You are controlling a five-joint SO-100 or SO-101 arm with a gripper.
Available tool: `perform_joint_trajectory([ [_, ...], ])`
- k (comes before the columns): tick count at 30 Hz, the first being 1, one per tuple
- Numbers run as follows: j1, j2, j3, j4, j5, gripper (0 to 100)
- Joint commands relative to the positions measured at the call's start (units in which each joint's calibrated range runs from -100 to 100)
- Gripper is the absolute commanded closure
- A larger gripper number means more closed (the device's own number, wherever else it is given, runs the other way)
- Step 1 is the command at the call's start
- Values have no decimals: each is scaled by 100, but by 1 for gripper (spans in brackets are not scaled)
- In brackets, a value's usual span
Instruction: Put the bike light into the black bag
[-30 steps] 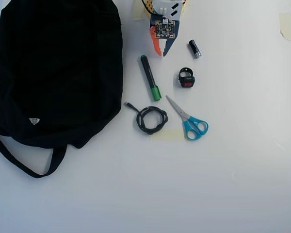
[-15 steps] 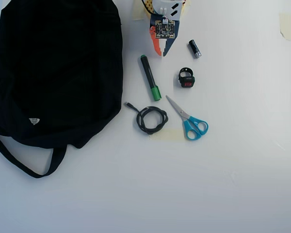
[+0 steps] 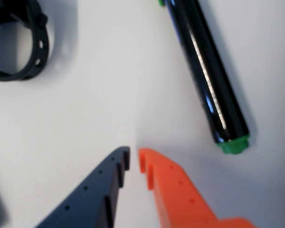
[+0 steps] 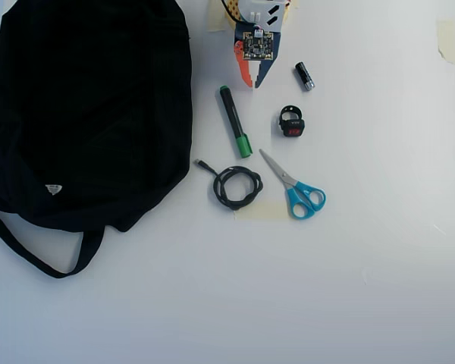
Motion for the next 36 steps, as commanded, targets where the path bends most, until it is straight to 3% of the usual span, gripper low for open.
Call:
perform_joint_trajectory([
  [1, -25, -75, 156, 249, 20, 98],
  [36, -62, -75, 156, 249, 15, 98],
])
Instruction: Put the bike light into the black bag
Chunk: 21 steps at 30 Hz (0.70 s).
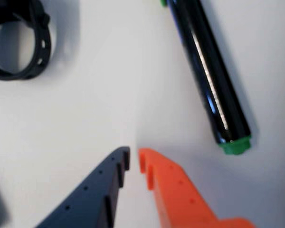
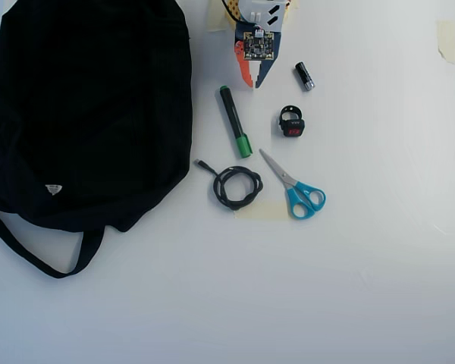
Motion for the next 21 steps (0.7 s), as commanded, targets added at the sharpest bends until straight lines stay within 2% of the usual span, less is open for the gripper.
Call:
perform_joint_trajectory([
  [1, -33, -75, 156, 249, 15, 98],
  [21, 5, -75, 156, 215, 67, 98],
])
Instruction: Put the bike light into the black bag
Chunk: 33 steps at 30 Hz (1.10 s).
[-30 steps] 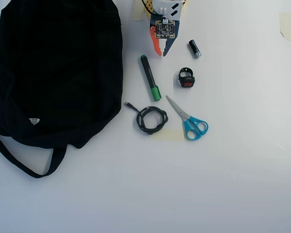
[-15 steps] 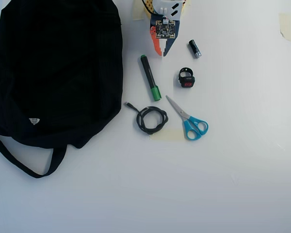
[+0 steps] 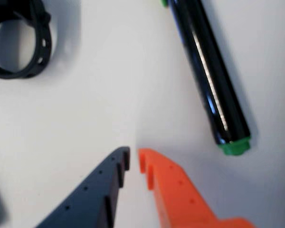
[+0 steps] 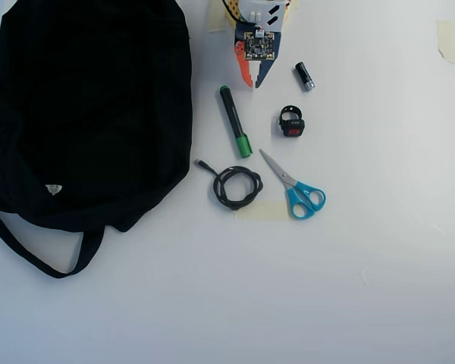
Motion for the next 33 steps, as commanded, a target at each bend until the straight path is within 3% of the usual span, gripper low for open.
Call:
perform_joint_trajectory([
  [1, 5, -75, 156, 172, 28, 98],
  [15, 12, -75, 156, -1215, 28, 98],
  [33, 244, 83, 57, -6297, 39, 98],
])
